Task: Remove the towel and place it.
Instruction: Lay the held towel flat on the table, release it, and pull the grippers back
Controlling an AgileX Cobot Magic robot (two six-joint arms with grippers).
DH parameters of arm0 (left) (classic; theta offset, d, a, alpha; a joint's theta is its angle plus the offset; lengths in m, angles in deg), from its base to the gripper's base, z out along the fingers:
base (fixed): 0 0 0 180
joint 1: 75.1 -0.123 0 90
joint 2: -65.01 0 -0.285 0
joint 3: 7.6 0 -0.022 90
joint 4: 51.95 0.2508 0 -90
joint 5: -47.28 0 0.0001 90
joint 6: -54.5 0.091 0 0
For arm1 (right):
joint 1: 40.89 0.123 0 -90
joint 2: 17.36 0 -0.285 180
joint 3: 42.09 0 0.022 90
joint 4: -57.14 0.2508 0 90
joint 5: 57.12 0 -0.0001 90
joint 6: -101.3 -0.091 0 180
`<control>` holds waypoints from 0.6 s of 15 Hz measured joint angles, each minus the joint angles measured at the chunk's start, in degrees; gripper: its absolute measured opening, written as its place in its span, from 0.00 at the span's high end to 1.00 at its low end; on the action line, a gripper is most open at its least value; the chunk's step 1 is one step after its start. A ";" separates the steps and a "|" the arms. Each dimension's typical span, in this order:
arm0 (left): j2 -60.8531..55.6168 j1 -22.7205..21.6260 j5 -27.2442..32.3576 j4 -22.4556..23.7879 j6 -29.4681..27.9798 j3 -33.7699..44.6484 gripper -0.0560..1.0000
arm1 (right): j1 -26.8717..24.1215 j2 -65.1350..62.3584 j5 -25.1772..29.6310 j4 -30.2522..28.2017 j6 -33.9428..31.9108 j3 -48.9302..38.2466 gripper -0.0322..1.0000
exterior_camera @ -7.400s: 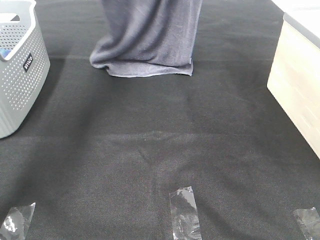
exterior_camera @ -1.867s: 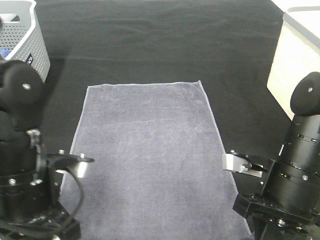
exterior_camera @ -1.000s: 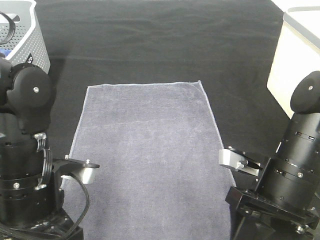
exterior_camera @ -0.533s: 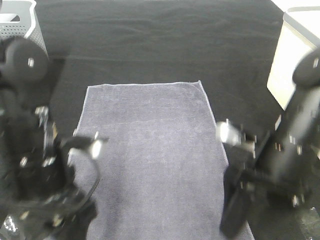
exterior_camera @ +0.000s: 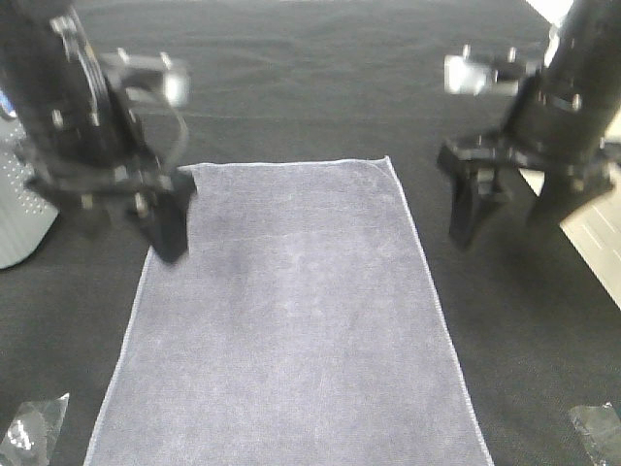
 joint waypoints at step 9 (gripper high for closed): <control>4.70 -8.48 -5.61 2.52 -0.23 -7.79 0.18 | 0.00 2.86 -0.29 -1.38 -2.75 14.55 0.21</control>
